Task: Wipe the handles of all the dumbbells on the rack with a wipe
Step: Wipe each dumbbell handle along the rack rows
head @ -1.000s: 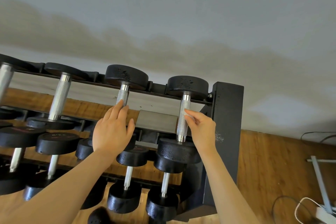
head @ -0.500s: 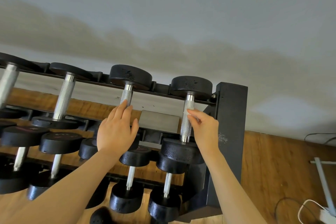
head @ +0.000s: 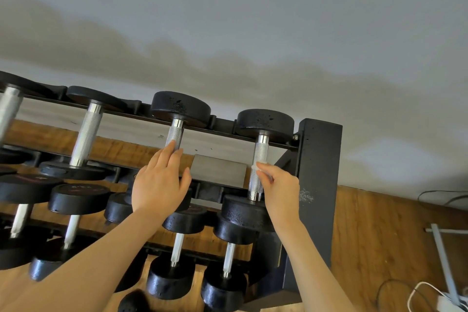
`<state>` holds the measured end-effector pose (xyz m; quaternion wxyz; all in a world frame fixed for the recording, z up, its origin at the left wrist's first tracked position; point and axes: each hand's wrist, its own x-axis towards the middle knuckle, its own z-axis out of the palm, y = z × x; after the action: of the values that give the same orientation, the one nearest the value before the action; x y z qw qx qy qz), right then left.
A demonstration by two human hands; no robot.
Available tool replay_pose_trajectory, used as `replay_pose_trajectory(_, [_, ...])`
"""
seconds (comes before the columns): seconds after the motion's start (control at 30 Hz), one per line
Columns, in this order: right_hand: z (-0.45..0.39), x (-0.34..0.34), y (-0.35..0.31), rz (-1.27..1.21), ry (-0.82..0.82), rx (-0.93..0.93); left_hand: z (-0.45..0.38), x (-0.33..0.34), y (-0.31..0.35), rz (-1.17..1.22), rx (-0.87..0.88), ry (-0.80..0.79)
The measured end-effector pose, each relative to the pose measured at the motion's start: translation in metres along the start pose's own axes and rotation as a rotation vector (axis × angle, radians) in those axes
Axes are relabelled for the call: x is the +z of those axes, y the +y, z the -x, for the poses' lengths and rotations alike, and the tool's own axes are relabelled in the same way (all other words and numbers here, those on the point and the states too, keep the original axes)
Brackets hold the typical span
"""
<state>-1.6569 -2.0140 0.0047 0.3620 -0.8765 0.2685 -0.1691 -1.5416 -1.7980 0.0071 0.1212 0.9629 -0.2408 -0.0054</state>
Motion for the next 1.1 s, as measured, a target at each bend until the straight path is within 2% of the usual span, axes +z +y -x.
replay_pose_trajectory(0.23, [-0.025, 0.004, -0.008, 0.004, 0.066, 0.015, 0.0, -0.001, 0.001, -0.007, -0.007, 0.001])
replay_pose_trajectory(0.53, [-0.008, 0.005, 0.006, 0.092, 0.141, -0.135, 0.001, 0.0, 0.0, 0.009, -0.011, -0.001])
replay_pose_trajectory(0.67, [-0.021, 0.002, 0.004, 0.019, 0.084, -0.224, 0.0, 0.0, 0.0, 0.006, -0.008, 0.004])
replay_pose_trajectory(0.93, [-0.028, -0.004, 0.013, 0.096, -0.077, -0.326, 0.001, 0.0, 0.001, 0.009, -0.01, 0.002])
replay_pose_trajectory(1.1, [-0.049, -0.003, 0.008, 0.144, -0.02, -0.363, 0.0, 0.0, 0.0, 0.007, -0.007, 0.003])
